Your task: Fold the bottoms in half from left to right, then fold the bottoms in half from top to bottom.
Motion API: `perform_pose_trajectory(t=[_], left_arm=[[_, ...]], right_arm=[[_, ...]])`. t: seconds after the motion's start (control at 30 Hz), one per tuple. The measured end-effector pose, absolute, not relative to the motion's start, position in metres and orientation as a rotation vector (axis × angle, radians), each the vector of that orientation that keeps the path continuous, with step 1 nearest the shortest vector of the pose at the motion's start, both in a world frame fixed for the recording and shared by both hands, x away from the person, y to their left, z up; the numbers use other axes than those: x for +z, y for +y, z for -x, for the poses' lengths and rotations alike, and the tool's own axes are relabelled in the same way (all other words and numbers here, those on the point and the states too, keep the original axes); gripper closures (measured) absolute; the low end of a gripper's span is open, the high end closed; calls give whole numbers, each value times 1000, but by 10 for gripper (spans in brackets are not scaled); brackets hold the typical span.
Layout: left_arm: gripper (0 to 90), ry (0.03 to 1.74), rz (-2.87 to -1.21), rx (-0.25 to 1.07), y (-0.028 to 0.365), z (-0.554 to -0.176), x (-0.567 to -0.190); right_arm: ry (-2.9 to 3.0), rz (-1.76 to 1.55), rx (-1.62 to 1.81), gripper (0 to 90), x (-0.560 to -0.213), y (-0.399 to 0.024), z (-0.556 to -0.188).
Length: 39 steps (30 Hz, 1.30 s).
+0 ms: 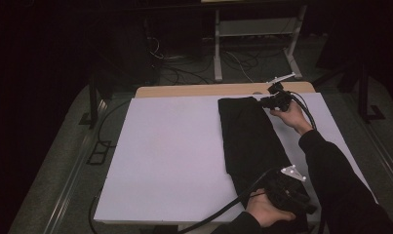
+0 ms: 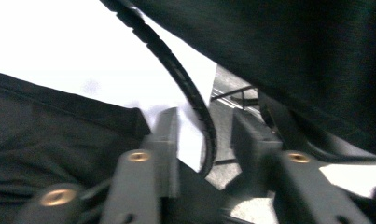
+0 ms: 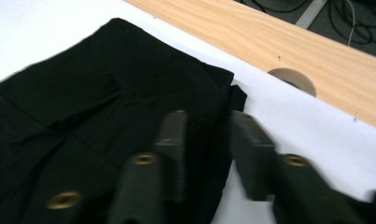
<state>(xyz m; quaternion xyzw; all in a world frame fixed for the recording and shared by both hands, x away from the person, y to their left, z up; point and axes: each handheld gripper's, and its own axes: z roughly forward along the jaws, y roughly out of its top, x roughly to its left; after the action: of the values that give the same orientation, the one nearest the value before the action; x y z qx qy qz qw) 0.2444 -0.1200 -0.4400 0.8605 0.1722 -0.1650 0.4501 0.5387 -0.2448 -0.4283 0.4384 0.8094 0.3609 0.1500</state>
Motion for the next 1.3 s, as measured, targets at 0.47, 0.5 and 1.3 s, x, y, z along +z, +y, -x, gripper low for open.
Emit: perform_pose_trajectory(t=[0.47, 0.5, 1.3], left_arm=[[178, 550, -1935, -157, -72, -272, -404], [143, 565, -1921, -110, -65, -277, -400], [0, 643, -1945, 143, -11, -316, -394]], right_arm=[[2281, -1334, 1185, 98, -402, -252, -516], [2283, -1328, 1208, 9, -399, -254, -513], [2264, -1363, 1268, 0, -408, -273, -501]])
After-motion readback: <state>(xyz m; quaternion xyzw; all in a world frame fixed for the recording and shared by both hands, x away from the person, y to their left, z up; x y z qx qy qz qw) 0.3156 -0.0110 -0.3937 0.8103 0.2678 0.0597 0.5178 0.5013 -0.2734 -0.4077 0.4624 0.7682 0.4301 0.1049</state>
